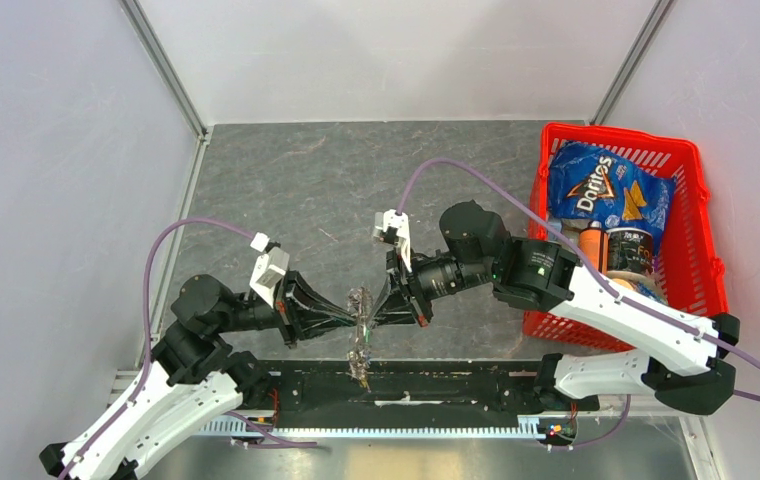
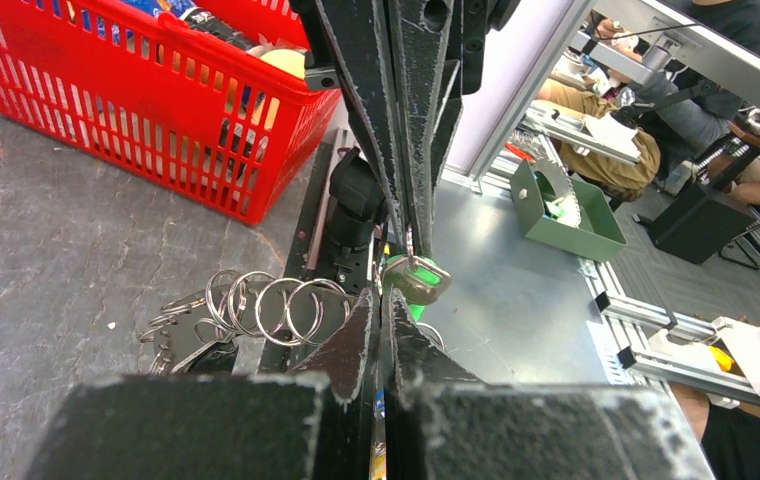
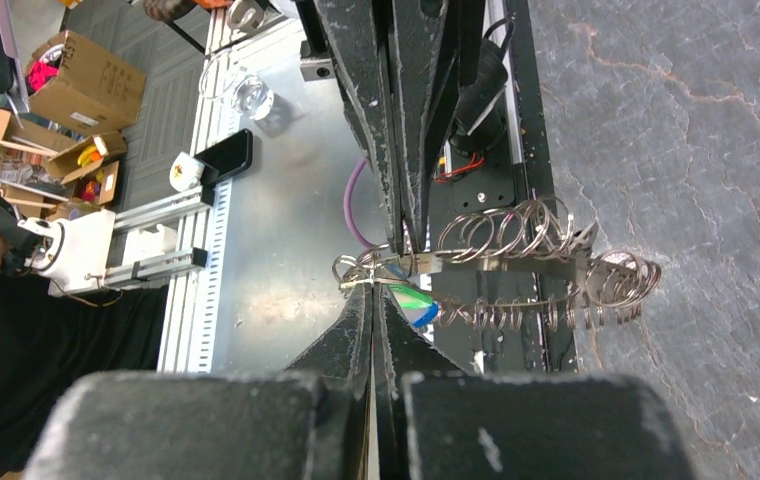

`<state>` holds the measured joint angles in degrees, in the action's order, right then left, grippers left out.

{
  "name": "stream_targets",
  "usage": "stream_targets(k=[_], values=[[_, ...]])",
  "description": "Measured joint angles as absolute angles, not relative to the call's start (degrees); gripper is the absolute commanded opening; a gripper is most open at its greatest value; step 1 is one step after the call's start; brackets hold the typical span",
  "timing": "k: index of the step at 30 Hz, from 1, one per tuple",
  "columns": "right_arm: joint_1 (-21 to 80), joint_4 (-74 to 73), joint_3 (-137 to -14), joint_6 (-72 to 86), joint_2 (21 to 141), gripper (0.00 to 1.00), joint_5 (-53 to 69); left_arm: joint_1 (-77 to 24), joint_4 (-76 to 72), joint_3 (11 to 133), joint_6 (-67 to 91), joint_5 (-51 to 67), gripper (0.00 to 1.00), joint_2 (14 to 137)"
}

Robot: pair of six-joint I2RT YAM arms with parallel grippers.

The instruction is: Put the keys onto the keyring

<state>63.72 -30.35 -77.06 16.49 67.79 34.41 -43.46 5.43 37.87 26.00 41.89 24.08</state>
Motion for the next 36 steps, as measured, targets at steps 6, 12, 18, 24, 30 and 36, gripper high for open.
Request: stream_targets(k=[6, 12, 18, 24, 30, 36], values=[[63.72, -29.61, -77.56, 17.17, 68.20, 0.00, 33.43, -43.46, 5.39, 37.87, 26.00, 42.65, 0.02, 23.53], [63.72, -29.52, -77.73, 17.91, 68.47, 0.00, 32.53, -43.46, 5.34, 37.87, 26.00, 42.78, 0.02, 23.31], [63.72, -29.36, -77.73, 18.44, 68.47, 0.00, 32.42, -43.46, 4.86, 37.87, 26.00, 43.27, 0.02, 23.05], [63.72, -29.10, -77.73, 18.98, 68.47, 0.00, 32.42, -43.46, 4.54, 37.85, 26.00, 43.51, 0.02, 22.70], [63.72, -28.51, -77.19, 19.79, 68.07, 0.00, 32.45, -43.46, 4.27, 37.82, 26.02, 43.57, 0.02, 22.65], [63.72, -27.35, -75.22, 20.69, 67.05, 0.00, 32.47, -43.46, 4.01, 37.74, 26.02, 43.64, 0.02, 22.57]])
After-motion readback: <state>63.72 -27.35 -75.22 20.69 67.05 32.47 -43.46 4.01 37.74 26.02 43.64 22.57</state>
